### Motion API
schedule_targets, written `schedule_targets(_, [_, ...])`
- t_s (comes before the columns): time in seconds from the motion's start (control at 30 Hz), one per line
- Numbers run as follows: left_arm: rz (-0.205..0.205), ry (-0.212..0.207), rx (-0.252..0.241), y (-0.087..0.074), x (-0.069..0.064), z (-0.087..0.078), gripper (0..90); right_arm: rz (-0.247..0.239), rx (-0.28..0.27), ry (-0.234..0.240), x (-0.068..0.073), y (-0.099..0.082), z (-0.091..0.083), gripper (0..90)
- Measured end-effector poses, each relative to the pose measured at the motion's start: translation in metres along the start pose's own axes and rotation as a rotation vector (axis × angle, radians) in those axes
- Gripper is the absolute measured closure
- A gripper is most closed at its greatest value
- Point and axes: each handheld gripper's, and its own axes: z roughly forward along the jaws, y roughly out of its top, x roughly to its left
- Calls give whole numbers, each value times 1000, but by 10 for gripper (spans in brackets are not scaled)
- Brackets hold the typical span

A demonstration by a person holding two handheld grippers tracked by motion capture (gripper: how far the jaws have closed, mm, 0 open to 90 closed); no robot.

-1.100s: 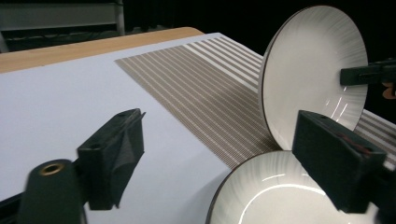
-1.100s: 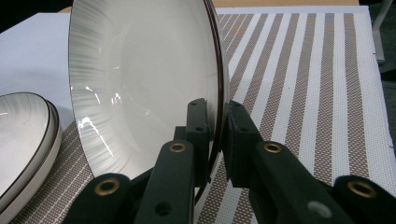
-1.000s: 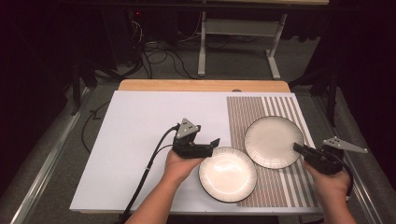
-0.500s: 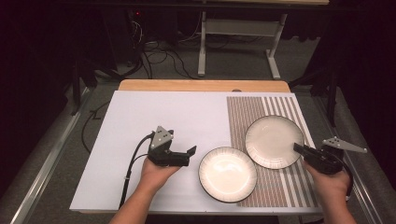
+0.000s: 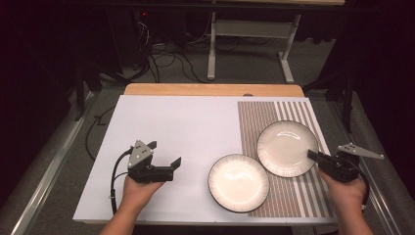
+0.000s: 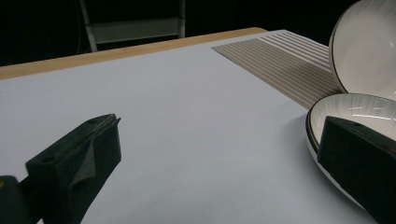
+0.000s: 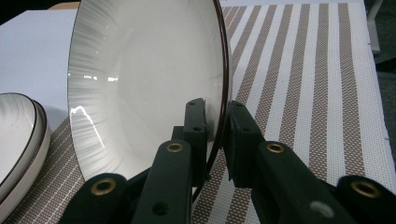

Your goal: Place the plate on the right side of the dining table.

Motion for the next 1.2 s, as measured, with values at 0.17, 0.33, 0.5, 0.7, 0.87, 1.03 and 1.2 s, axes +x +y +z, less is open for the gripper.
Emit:
schedule_targets(0.17, [24,20,-4,-4,7,-9,2,17,9,-5,-1,0,2,819])
schedule_targets(0.33, [4,12,-17,-4,11,-12,2,28,22,-22,-2,0,4,808])
schedule_targets(0.5, [-5,9,-24,-4,11,-13,2,45,39,-35,-5,-1,7,793])
schedule_targets(0.7, [-16,10,-22,-4,12,-12,2,55,54,-39,-8,-2,10,781])
schedule_targets(0.87, [-28,12,-26,-5,12,-12,2,64,65,-43,-9,-2,12,775])
schedule_targets(1.03, [-30,17,-7,-9,14,-9,3,70,65,-46,-10,-2,14,774])
schedule_targets(1.2, [-37,17,-9,-9,16,-7,3,78,67,-43,-11,-2,15,774])
